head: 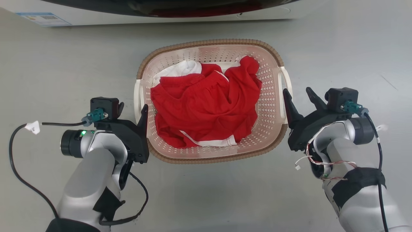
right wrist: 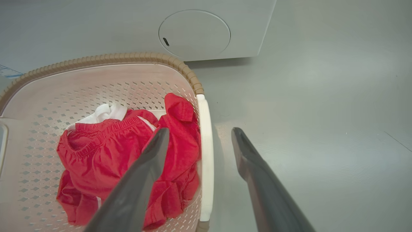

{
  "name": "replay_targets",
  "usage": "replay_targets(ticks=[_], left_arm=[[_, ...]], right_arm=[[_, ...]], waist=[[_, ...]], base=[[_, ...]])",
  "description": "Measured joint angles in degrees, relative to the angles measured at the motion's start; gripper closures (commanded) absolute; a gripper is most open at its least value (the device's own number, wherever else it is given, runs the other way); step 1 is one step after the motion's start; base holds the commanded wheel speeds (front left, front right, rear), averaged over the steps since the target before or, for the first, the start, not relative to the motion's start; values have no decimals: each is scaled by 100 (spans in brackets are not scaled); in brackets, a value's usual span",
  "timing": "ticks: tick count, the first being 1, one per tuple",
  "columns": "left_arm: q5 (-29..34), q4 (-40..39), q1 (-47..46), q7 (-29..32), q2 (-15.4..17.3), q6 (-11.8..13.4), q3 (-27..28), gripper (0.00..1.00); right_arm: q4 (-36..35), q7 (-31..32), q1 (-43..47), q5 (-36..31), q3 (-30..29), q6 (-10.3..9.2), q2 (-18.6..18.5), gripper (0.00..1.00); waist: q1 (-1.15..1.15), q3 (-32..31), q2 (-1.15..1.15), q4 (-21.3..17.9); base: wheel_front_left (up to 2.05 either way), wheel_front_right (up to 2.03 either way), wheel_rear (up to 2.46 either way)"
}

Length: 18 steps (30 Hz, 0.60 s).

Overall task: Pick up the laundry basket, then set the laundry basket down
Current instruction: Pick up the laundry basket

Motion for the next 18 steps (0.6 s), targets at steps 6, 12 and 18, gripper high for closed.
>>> replay_targets(ticks=[6, 12, 18], left_arm=[[-43, 265, -242, 122, -15, -52, 33, 0], [-60, 477, -538, 186, -25, -60, 66, 0], [-92, 682, -753, 224, -48, -60, 107, 0]], right_arm=[[394, 129, -309, 21, -9, 2, 15, 0], [739, 249, -519, 46, 55, 82, 48, 0], [1002, 278, -736, 53, 68, 101, 69, 0]], waist=[[0, 164, 0, -56], [0, 342, 0, -79], [0, 515, 0, -69]], base=[[0, 0, 0], [0, 0, 0], [0, 0, 0]])
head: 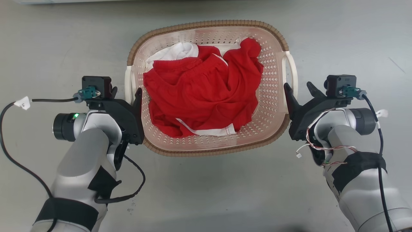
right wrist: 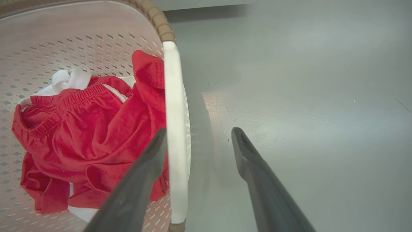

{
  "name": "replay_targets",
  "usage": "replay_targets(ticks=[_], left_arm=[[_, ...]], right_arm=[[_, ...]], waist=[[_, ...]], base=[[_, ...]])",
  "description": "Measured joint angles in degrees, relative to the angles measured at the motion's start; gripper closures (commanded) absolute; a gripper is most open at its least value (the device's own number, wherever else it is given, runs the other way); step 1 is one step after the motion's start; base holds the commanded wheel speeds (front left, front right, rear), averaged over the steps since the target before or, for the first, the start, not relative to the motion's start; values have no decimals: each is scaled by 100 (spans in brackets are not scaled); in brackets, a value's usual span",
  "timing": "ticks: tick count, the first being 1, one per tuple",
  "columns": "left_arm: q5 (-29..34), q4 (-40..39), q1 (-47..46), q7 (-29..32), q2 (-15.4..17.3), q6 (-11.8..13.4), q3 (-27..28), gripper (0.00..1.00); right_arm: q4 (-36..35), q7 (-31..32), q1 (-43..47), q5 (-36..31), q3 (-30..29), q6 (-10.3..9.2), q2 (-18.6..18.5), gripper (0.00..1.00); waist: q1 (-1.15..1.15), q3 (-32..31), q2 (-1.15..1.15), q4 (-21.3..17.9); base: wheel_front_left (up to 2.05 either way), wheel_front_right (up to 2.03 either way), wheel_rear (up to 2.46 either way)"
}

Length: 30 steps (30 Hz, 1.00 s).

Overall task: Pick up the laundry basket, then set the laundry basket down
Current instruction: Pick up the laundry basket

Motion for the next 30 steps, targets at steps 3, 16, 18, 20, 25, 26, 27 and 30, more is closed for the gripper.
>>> replay_targets(ticks=[3, 16, 18, 20, 25, 26, 27, 30], left_arm=[[-3, 70, -48, -1, -12, 1, 12, 0], [-47, 436, -257, -65, -192, 1, 24, 100], [-47, 483, -267, -87, -204, 1, 20, 100], [-47, 543, -288, -105, -208, 0, 18, 100], [-48, 694, -308, -111, -220, -8, 2, 100], [-48, 731, -307, -111, -230, -9, -3, 100], [-49, 767, -304, -111, -242, -10, -7, 100], [-91, 847, -274, -111, -269, -51, -15, 100]], right_arm=[[75, -2, -52, 0, 3, 9, 5, 0], [541, -47, -338, 109, 34, 193, 144, 100], [595, -53, -361, 126, 43, 202, 148, 100], [638, -57, -373, 143, 54, 208, 160, 100], [820, -80, -388, 144, 74, 244, 207, 100], [861, -80, -387, 145, 80, 244, 216, 100], [906, -81, -386, 148, 81, 245, 225, 100], [1007, -87, -370, 186, 87, 252, 233, 100]], waist=[[0, 42, 0, 9], [-1, 87, -2, 66], [-1, 77, -2, 73], [-1, 64, -1, 78], [-1, -1, -1, 92], [0, -24, -1, 93], [-1, -49, -1, 95], [-1, -136, -1, 101]], base=[[0, 0, 0], [0, 0, 0], [0, 0, 0], [0, 0, 0], [0, 0, 0], [0, 0, 0], [0, 0, 0], [0, 0, 0]])
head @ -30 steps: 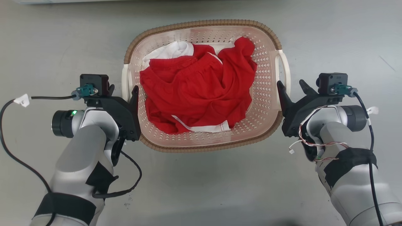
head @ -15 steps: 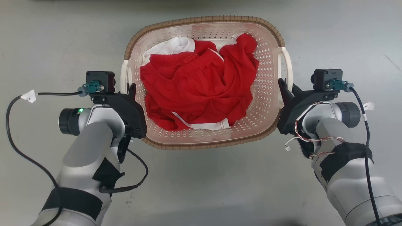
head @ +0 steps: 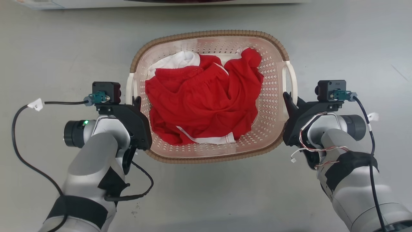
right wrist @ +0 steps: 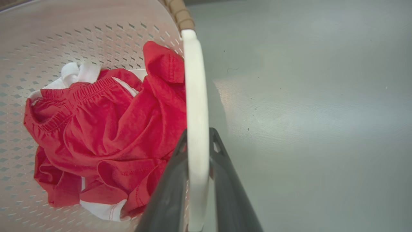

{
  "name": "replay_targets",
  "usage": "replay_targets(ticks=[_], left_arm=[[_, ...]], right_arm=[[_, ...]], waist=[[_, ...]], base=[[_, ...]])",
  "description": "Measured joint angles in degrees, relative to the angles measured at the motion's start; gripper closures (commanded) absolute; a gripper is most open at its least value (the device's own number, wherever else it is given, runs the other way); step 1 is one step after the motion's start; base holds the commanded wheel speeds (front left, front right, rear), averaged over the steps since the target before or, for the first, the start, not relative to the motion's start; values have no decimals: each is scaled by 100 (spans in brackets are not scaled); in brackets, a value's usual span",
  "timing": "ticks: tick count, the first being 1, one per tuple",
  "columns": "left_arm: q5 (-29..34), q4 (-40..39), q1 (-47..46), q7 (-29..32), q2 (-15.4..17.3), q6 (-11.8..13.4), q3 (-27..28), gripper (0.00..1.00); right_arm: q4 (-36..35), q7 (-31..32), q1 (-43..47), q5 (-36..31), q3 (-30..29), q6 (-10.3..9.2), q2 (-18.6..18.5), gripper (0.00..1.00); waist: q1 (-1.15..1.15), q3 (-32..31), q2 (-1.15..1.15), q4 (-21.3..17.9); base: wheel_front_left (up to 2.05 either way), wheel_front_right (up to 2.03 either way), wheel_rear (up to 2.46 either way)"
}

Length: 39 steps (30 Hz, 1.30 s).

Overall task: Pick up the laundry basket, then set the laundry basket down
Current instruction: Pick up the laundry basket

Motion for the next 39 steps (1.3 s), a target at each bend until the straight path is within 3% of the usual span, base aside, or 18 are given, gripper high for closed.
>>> replay_targets(ticks=[25, 39], left_arm=[[-275, 255, 725, 269, -127, -105, -103, 100], [-836, 204, 1446, 593, -134, -109, -394, 100]], right_arm=[[509, 92, 605, 162, -47, 101, 87, 100], [580, 346, 1188, 267, -53, 146, 126, 100]], waist=[[0, -1122, 0, 29], [-1, -1949, 0, -11]], base=[[0, 0, 0], [0, 0, 0]])
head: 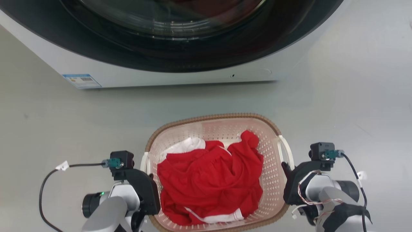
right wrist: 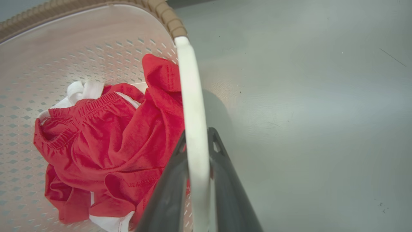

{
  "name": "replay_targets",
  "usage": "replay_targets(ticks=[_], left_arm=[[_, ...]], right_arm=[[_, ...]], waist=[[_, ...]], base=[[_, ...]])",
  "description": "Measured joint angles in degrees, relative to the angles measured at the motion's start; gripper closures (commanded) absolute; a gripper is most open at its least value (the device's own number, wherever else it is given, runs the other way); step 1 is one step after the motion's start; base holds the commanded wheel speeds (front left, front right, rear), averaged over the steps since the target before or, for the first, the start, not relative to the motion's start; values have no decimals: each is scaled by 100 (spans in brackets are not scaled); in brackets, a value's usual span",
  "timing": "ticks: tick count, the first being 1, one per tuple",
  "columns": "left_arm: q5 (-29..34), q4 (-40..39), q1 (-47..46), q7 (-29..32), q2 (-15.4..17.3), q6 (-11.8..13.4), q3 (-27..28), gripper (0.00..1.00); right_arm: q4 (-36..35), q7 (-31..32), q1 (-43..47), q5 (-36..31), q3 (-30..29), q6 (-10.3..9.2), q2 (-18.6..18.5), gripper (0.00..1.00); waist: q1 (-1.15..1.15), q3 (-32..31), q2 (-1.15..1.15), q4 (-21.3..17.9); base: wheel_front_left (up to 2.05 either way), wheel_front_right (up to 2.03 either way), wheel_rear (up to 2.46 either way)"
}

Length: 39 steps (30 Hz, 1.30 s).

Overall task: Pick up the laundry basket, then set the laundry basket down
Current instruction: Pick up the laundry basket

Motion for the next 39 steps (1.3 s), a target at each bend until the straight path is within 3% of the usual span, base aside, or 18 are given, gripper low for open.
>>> replay_targets(ticks=[39], left_arm=[[-1123, -307, 1577, 686, 7, 361, -910, 100]], right_arm=[[66, 564, 1545, 194, 22, 8, 36, 100]], waist=[[0, -2354, -1, 80]], base=[[0, 0, 0]])
